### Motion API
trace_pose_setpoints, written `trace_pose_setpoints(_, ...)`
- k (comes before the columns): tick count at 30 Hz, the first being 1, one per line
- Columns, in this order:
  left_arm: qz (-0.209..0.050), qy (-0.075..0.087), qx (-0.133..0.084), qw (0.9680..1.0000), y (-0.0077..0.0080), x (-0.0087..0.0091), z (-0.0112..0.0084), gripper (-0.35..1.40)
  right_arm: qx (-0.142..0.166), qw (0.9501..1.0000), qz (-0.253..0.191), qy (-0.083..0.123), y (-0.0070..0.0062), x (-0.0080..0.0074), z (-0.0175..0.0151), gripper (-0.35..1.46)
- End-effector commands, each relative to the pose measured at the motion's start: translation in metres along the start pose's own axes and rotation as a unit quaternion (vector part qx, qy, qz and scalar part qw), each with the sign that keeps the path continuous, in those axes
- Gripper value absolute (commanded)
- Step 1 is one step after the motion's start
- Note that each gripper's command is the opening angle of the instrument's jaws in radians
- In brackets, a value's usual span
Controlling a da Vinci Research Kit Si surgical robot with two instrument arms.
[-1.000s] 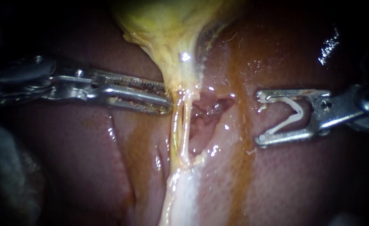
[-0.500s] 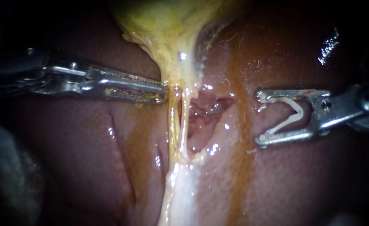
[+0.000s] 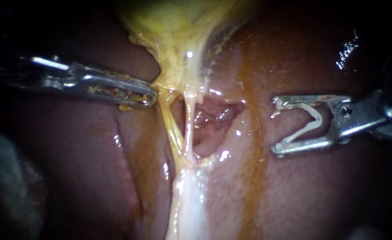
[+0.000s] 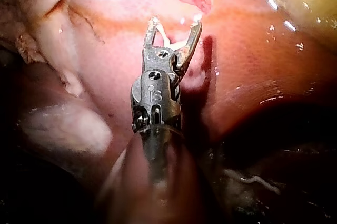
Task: Grabbing gallbladder
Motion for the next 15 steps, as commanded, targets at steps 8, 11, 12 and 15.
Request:
trace_pose_setpoints(8, -0.004, 0.002, 0.001, 1.0000, 0.0003, 0.0002, -0.0007, -0.35, 0.000, 1.0000, 0.000, 0.000, 0.0000, 0.0000, 0.0000, 0.50)
trace_pose_setpoints(11, -0.004, 0.002, 0.001, 1.0000, 0.0003, 0.0002, -0.0007, -0.35, 0.000, 1.0000, 0.000, 0.000, 0.0000, 0.0000, 0.0000, 0.50)
trace_pose_setpoints(12, -0.004, 0.002, 0.001, 1.0000, 0.0003, 0.0002, -0.0007, -0.35, 0.000, 1.0000, 0.000, 0.000, 0.0000, 0.0000, 0.0000, 0.50)
trace_pose_setpoints(15, -0.004, 0.002, 0.001, 1.0000, 0.0002, 0.0003, -0.0007, -0.35, 0.000, 1.0000, 0.000, 0.000, 0.0000, 0.0000, 0.0000, 0.50)
